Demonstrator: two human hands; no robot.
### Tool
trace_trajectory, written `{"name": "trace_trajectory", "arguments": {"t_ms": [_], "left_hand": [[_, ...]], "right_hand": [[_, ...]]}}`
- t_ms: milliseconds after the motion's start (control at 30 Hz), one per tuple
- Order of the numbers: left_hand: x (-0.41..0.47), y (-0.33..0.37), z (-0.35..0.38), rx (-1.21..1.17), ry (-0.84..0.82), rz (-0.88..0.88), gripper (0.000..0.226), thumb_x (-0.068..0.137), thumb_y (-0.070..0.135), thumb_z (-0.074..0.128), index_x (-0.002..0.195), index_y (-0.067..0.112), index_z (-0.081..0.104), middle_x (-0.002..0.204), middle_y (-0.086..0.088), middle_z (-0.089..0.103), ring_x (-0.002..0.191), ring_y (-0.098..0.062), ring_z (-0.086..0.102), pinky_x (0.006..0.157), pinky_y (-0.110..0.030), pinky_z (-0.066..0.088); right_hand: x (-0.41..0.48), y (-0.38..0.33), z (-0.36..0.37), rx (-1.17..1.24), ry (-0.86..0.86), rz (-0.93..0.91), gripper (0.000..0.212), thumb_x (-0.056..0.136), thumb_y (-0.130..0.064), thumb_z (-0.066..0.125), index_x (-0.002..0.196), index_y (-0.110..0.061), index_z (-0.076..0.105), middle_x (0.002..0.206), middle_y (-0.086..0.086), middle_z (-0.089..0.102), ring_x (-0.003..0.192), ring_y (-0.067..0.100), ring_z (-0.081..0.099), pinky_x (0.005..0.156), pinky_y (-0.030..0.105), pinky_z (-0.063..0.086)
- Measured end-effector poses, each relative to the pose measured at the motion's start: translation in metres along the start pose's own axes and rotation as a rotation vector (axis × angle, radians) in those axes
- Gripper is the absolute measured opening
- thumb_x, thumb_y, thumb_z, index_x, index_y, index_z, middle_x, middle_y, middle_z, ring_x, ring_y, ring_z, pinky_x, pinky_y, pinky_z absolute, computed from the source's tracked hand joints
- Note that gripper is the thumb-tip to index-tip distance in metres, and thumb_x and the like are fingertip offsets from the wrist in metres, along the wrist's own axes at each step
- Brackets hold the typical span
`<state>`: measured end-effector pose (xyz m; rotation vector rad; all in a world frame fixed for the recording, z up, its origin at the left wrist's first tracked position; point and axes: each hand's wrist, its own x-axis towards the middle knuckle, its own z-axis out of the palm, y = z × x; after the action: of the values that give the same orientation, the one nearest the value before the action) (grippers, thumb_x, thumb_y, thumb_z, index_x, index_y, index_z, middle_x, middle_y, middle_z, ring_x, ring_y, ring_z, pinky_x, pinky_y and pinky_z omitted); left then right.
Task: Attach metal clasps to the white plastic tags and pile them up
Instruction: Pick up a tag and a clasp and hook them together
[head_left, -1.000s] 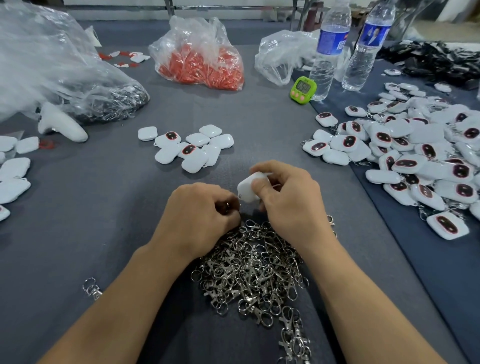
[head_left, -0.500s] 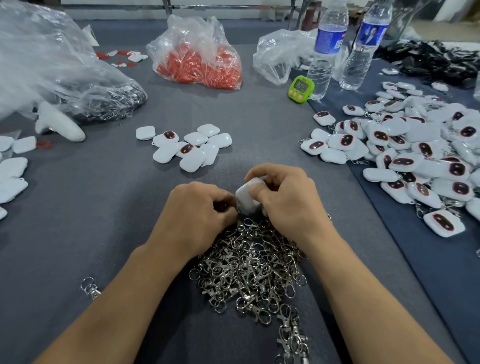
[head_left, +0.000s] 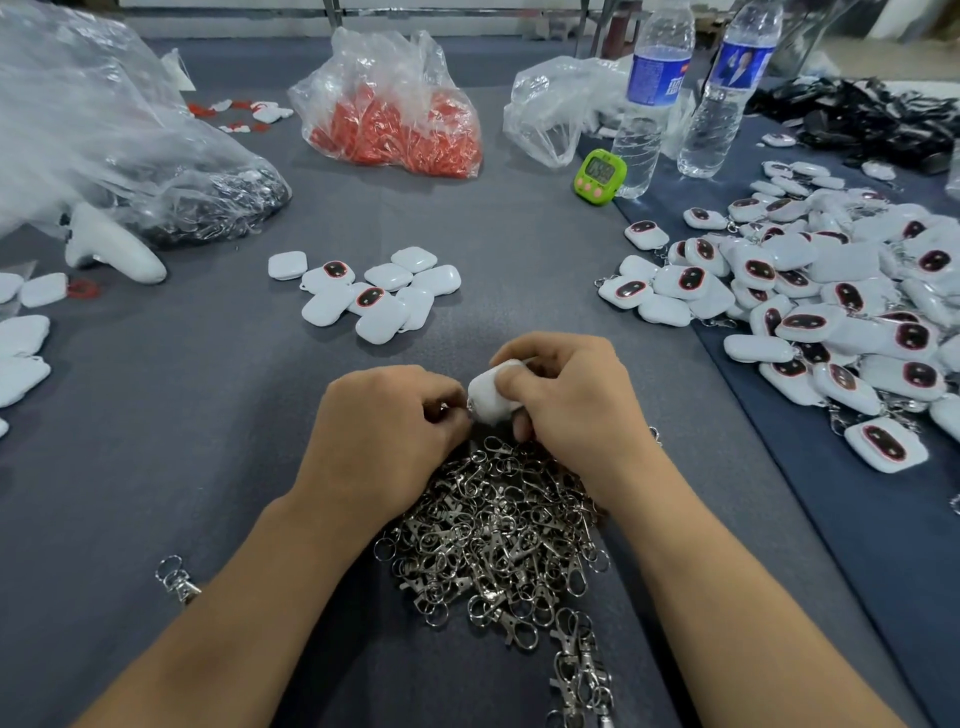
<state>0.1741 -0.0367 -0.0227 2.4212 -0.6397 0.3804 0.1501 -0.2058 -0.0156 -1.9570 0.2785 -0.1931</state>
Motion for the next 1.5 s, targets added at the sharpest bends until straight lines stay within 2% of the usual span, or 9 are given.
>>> {"name": "trace_trajectory", "arguments": {"t_ms": [167,400,533,633,733,1033,1133,1300,1500], "left_hand": [[0.004,-0.004,-0.001,-0.241,0.091,-0.128,0.015,0.076,0.022,0.084,0.078,0.036,0.078,0.067,0.019,0.068,0.062,0.001,0.060,0.060,-0.007,0.042],[0.010,-0.004,-0.002,-0.648,-0.057,-0.263,0.020,0.081,0.016,0.083,0.083,0.036,0.081,0.079,0.012,0.078,0.074,-0.003,0.073,0.069,-0.014,0.054],[0.012,-0.001,-0.002,-0.811,-0.076,-0.313,0.014,0.079,0.011,0.082,0.078,0.025,0.082,0.063,0.011,0.072,0.054,0.004,0.059,0.056,-0.007,0.044],[0.011,0.000,-0.003,-0.839,-0.093,-0.301,0.004,0.076,0.020,0.083,0.073,0.020,0.080,0.053,0.017,0.060,0.048,0.003,0.048,0.051,-0.007,0.038],[0.011,-0.001,-0.004,-0.812,-0.082,-0.297,0.010,0.069,0.032,0.084,0.073,0.024,0.080,0.055,0.006,0.063,0.054,-0.001,0.048,0.056,-0.013,0.040],[0.001,0.002,-0.001,-0.100,0.096,-0.019,0.018,0.076,0.020,0.086,0.066,0.023,0.072,0.061,0.009,0.058,0.061,-0.012,0.052,0.056,-0.023,0.039],[0.004,0.002,-0.001,-0.373,0.101,-0.156,0.014,0.076,0.021,0.087,0.074,0.031,0.078,0.066,0.014,0.070,0.061,-0.004,0.062,0.057,-0.010,0.044],[0.010,0.003,0.003,-0.757,-0.032,-0.289,0.019,0.087,0.018,0.078,0.084,0.036,0.082,0.068,0.005,0.074,0.059,-0.001,0.061,0.057,-0.012,0.047],[0.009,0.002,0.005,-0.765,-0.022,-0.307,0.027,0.087,0.019,0.078,0.080,0.045,0.080,0.063,0.005,0.072,0.056,-0.003,0.058,0.055,-0.018,0.048]], "right_hand": [[0.003,-0.001,-0.002,0.308,-0.046,0.164,0.018,0.092,-0.003,0.063,0.083,-0.014,0.074,0.064,0.017,0.064,0.041,0.016,0.050,0.040,0.022,0.035],[0.003,-0.008,-0.008,0.601,-0.106,0.298,0.017,0.094,0.002,0.056,0.089,-0.005,0.071,0.064,0.009,0.068,0.039,0.013,0.047,0.037,0.020,0.032],[0.003,-0.007,-0.009,0.645,-0.148,0.319,0.015,0.095,0.001,0.056,0.093,-0.004,0.070,0.062,0.007,0.066,0.041,0.012,0.047,0.038,0.019,0.033],[0.003,-0.008,-0.009,0.652,-0.166,0.308,0.016,0.095,0.002,0.055,0.092,-0.004,0.070,0.063,0.008,0.065,0.041,0.013,0.047,0.037,0.020,0.032],[0.003,-0.007,-0.009,0.654,-0.158,0.282,0.017,0.094,0.003,0.055,0.089,-0.005,0.069,0.061,0.008,0.066,0.040,0.013,0.046,0.036,0.020,0.031],[0.002,-0.002,-0.001,0.488,-0.069,0.162,0.014,0.095,0.003,0.058,0.092,-0.002,0.071,0.071,0.015,0.068,0.041,0.016,0.050,0.036,0.023,0.034],[0.002,-0.005,-0.002,0.594,-0.089,0.205,0.015,0.097,0.004,0.055,0.095,-0.001,0.069,0.070,0.015,0.068,0.042,0.017,0.049,0.037,0.023,0.035],[0.000,-0.010,-0.004,0.714,-0.119,0.249,0.021,0.098,0.003,0.052,0.089,-0.006,0.068,0.064,0.008,0.066,0.046,0.015,0.050,0.038,0.020,0.035],[-0.001,-0.010,-0.003,0.728,-0.110,0.221,0.022,0.098,0.003,0.051,0.089,-0.008,0.068,0.064,0.007,0.067,0.044,0.015,0.052,0.038,0.020,0.037]]}}
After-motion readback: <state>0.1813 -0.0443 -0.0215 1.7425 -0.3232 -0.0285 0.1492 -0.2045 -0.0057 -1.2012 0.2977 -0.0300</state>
